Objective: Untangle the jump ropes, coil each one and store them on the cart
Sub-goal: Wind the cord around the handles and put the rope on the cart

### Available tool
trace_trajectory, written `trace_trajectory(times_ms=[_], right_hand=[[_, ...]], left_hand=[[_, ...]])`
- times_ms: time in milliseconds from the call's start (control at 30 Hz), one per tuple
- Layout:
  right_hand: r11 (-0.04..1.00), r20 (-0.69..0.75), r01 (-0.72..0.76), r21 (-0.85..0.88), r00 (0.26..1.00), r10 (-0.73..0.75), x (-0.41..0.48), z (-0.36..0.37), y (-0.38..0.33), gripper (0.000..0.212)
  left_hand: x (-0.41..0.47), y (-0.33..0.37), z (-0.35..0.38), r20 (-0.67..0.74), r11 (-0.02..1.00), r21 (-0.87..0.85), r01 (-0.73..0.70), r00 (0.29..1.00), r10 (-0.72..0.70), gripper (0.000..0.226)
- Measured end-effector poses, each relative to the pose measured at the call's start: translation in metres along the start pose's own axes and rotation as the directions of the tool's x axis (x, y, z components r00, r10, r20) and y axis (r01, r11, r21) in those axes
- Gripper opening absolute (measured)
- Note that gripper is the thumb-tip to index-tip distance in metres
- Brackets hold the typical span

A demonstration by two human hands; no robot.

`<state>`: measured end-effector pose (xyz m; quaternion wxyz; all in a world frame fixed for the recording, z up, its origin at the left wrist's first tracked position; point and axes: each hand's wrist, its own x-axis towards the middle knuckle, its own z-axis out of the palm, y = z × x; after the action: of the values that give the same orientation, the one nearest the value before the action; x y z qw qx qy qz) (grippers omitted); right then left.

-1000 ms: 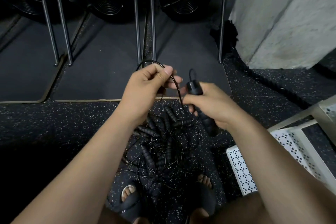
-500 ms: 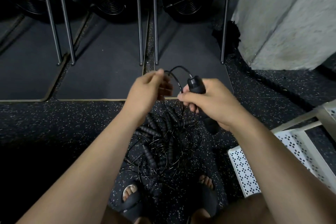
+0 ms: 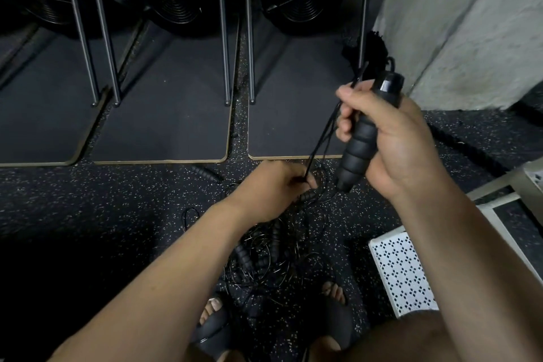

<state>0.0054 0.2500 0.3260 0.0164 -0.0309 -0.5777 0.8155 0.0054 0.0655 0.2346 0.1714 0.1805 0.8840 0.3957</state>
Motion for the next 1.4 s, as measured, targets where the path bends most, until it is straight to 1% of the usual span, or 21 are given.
trace_trajectory(times_ms=[33, 67, 100, 167, 200, 267, 333, 400, 500, 567, 633, 700, 767, 867, 900, 967, 1033, 1067, 1167, 1300, 1400], right_hand=[[1.0, 0.004, -0.014, -0.002, 1.0, 0.014, 0.001, -0.001, 0.0, 0.004], [0.999, 0.004, -0.034, -0.028, 0.999, 0.034, 0.003, -0.004, 0.001, 0.006], [0.995, 0.004, -0.068, -0.073, 0.998, 0.068, 0.005, -0.006, 0.004, 0.014], [0.962, -0.009, -0.154, -0.225, 0.988, 0.156, 0.008, -0.012, 0.013, 0.02], [0.923, -0.016, -0.197, -0.331, 0.979, 0.204, 0.009, -0.014, 0.02, 0.02], [0.795, -0.029, -0.265, -0.546, 0.954, 0.298, 0.01, -0.018, 0.034, 0.019], [0.662, -0.02, -0.286, -0.693, 0.925, 0.38, 0.01, -0.018, 0.044, 0.017], [0.612, 0.006, -0.305, -0.729, 0.892, 0.452, 0.008, -0.012, 0.05, 0.017], [0.614, 0.031, -0.339, -0.713, 0.86, 0.51, 0.007, -0.006, 0.055, 0.017], [0.601, 0.027, -0.323, -0.731, 0.866, 0.499, 0.008, -0.003, 0.058, 0.016], [0.594, 0.024, -0.28, -0.754, 0.892, 0.451, 0.007, 0.0, 0.059, 0.015], [0.6, 0.026, -0.224, -0.768, 0.925, 0.379, 0.007, 0.002, 0.059, 0.011], [0.621, 0.016, -0.204, -0.757, 0.944, 0.33, 0.006, 0.004, 0.055, 0.009], [0.671, -0.013, -0.198, -0.714, 0.963, 0.27, 0.006, 0.003, 0.049, 0.009], [0.701, -0.018, -0.187, -0.688, 0.97, 0.242, 0.007, 0.003, 0.047, 0.009], [0.769, -0.014, -0.151, -0.621, 0.983, 0.183, 0.007, 0.004, 0.042, 0.009], [0.83, -0.003, -0.117, -0.546, 0.991, 0.137, 0.005, 0.004, 0.037, 0.01], [0.857, 0.002, -0.103, -0.504, 0.993, 0.121, 0.003, 0.005, 0.033, 0.01], [0.922, 0.036, -0.062, -0.382, 0.996, 0.082, -0.002, 0.006, 0.021, 0.011], [0.98, 0.043, -0.026, -0.198, 0.998, 0.035, -0.005, 0.009, 0.01, 0.026], [0.998, 0.026, -0.024, -0.061, 0.999, 0.025, -0.004, 0.009, 0.005, 0.016]], left_hand=[[0.001, 0.0, -0.001, -0.002, 1.0, 0.0, 0.003, 1.0, -0.003, 0.015], [0.0, 0.0, -0.003, 0.002, 1.0, -0.006, 0.01, 1.0, -0.01, 0.016], [0.0, 0.001, -0.004, 0.005, 1.0, -0.015, 0.016, 1.0, -0.016, 0.016], [0.0, 0.003, -0.009, -0.02, 0.999, -0.034, -0.008, 1.0, 0.007, 0.015], [0.0, 0.003, -0.012, -0.06, 0.999, -0.04, -0.031, 0.998, 0.029, 0.013], [0.002, 0.005, -0.02, -0.178, 0.994, -0.08, -0.068, 0.983, 0.053, 0.009], [0.004, 0.007, -0.027, -0.291, 0.975, -0.192, -0.111, 0.955, 0.051, 0.011], [0.002, 0.012, -0.034, -0.35, 0.93, -0.336, -0.151, 0.936, 0.026, 0.014], [0.0, 0.016, -0.039, -0.376, 0.84, -0.513, -0.177, 0.926, -0.034, 0.016], [-0.001, 0.014, -0.042, -0.401, 0.805, -0.563, -0.19, 0.914, -0.065, 0.015], [0.0, 0.012, -0.046, -0.424, 0.784, -0.59, -0.194, 0.901, -0.096, 0.013], [0.001, 0.01, -0.047, -0.444, 0.777, -0.603, -0.181, 0.885, -0.139, 0.02], [0.001, 0.01, -0.047, -0.434, 0.774, -0.619, -0.13, 0.879, -0.2, 0.024], [0.003, 0.007, -0.043, -0.319, 0.774, -0.633, -0.013, 0.915, -0.246, 0.03], [0.003, 0.004, -0.041, -0.265, 0.802, -0.597, 0.035, 0.934, -0.238, 0.032], [0.002, -0.004, -0.032, -0.136, 0.884, -0.455, 0.105, 0.973, -0.186, 0.033], [0.001, -0.009, -0.02, -0.005, 0.939, -0.322, 0.119, 0.992, -0.128, 0.031], [0.001, -0.011, -0.014, 0.03, 0.954, -0.278, 0.115, 0.993, -0.111, 0.031], [0.006, -0.012, 0.001, 0.018, 0.977, -0.2, 0.077, 0.997, -0.075, 0.023], [0.008, -0.009, 0.006, -0.029, 0.997, -0.045, 0.061, 0.998, -0.062, 0.012], [0.005, -0.009, 0.005, -0.039, 0.997, 0.034, 0.069, 0.997, -0.068, 0.012]])
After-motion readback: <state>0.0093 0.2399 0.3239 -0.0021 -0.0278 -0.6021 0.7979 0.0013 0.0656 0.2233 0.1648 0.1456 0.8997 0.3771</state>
